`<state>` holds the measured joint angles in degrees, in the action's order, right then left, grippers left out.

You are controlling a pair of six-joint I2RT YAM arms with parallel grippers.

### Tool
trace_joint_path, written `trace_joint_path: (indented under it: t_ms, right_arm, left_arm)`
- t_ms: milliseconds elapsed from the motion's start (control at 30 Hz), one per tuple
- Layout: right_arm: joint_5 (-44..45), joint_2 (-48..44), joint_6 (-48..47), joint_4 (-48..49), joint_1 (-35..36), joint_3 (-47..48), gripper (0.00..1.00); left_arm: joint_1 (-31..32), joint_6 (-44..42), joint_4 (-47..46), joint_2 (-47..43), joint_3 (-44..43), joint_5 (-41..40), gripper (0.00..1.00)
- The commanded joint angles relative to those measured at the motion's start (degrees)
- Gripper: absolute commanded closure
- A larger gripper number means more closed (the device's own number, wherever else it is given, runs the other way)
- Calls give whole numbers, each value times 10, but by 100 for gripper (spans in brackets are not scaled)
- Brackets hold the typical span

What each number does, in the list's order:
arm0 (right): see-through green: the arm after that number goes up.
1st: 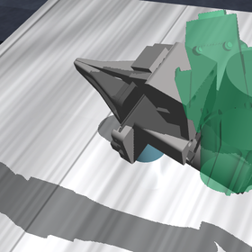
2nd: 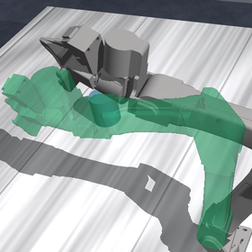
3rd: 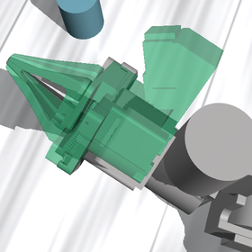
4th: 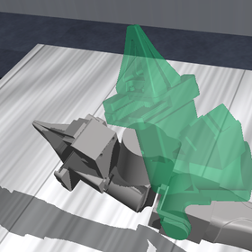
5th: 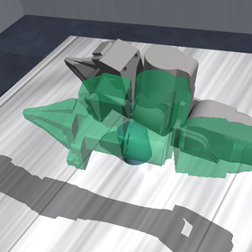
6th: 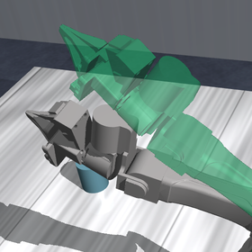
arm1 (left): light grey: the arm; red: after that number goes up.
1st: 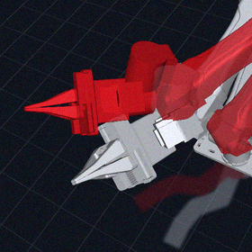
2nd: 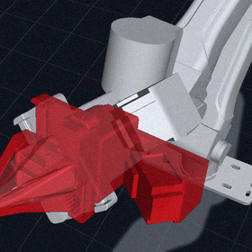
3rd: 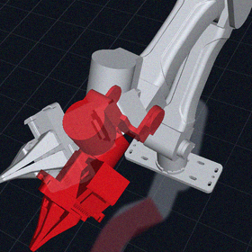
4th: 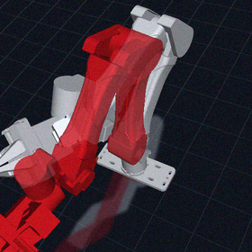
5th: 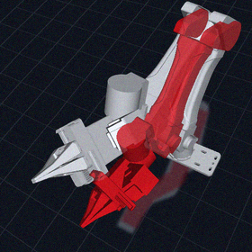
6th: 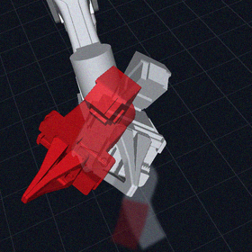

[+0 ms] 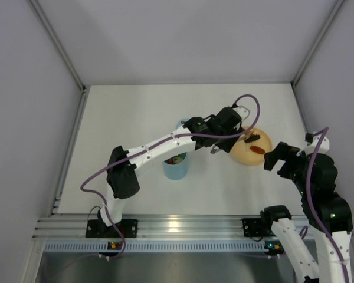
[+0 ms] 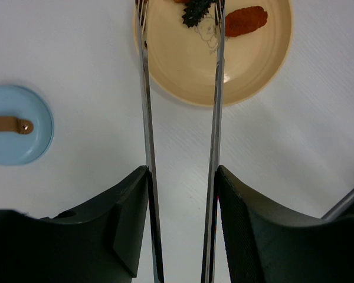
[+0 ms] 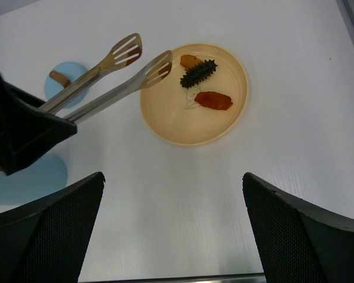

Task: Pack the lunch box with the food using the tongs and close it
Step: Pick up the fake food from the plate.

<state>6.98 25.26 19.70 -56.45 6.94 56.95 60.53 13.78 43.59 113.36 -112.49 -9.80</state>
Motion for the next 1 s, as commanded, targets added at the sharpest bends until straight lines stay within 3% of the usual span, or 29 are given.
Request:
trace_joint_path:
  t_ms: [0,367,967]
  right_arm:
    - [0,-9,-3,-16,-6,28,1]
    - [14,-19,-12,-38,-7,44,1]
    - [18,-28,-12,-39,-7,36,0]
  left_arm:
    - [1,-33,-92,32,-50,4,47]
    - [-3,-35,-116,151,-133,15,47]
    - [-3,-26,-96,173,-109,36,49]
